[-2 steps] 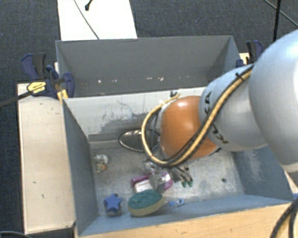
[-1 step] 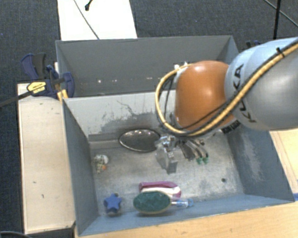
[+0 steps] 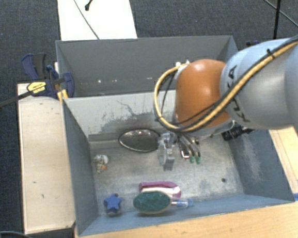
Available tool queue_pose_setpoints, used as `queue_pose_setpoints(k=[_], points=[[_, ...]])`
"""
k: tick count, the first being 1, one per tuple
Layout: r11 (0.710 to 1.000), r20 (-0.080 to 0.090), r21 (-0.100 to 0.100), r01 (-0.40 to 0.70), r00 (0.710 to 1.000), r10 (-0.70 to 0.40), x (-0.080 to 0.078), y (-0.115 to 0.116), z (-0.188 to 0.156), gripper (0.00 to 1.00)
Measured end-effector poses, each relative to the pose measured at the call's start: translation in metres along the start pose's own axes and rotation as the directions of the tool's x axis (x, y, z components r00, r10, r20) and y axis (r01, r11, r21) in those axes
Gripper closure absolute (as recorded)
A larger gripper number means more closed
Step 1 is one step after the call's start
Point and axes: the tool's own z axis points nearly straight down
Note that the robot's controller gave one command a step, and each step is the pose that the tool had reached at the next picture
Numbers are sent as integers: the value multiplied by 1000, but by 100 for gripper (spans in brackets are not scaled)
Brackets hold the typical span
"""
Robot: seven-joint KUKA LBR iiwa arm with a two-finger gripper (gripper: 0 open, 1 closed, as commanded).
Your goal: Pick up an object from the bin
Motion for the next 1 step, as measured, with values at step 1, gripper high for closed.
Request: queue_pose_setpoints(k=[1], points=[[983,-6,1,-182,983,182,27,28,10,100]])
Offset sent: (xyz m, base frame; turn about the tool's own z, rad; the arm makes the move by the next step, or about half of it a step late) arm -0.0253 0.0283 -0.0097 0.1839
